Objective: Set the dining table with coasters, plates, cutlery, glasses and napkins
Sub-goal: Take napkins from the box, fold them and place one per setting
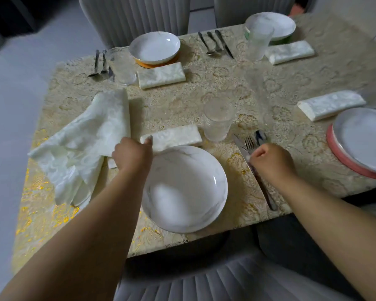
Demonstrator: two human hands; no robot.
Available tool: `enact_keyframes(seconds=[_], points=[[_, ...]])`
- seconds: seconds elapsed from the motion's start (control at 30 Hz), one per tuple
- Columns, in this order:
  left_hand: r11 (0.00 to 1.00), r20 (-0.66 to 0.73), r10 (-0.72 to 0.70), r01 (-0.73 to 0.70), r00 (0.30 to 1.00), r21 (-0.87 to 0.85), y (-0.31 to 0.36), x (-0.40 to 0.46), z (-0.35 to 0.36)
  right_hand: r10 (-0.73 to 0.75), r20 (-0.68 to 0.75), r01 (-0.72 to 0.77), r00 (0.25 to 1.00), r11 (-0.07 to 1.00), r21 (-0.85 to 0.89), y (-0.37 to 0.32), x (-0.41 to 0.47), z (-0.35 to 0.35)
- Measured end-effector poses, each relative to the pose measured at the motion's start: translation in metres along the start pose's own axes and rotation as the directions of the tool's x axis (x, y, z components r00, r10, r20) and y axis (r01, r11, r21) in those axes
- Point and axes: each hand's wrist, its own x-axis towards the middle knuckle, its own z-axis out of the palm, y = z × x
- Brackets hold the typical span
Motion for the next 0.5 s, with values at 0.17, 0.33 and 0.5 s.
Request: enact_keyframes(seconds=[0.17, 0.33, 0.5], points=[[0.923, -0.195, 0.209, -0.260, 0.958, -0.286, 0.031, -0.045, -0.001, 0.033, 0.059, -0.019, 0.998, 0.973, -0.232, 0.011, -0.009, 0.015], [0.862, -0.005, 0.378, -0.354, 0.926, -0.363, 0.059, -0.113, 0.009, 0.066, 0.104, -0.035, 0.992, 0.960, -0.277, 0.009, -0.005, 0.022], [0.828, 0.168, 0.545, -0.497, 0.821, -0.260, 0.071, -0.155, 0.032, -0.012, 0.027, 0.017, 1.000, 0.978, -0.209, 0.009, -0.011, 0.017]])
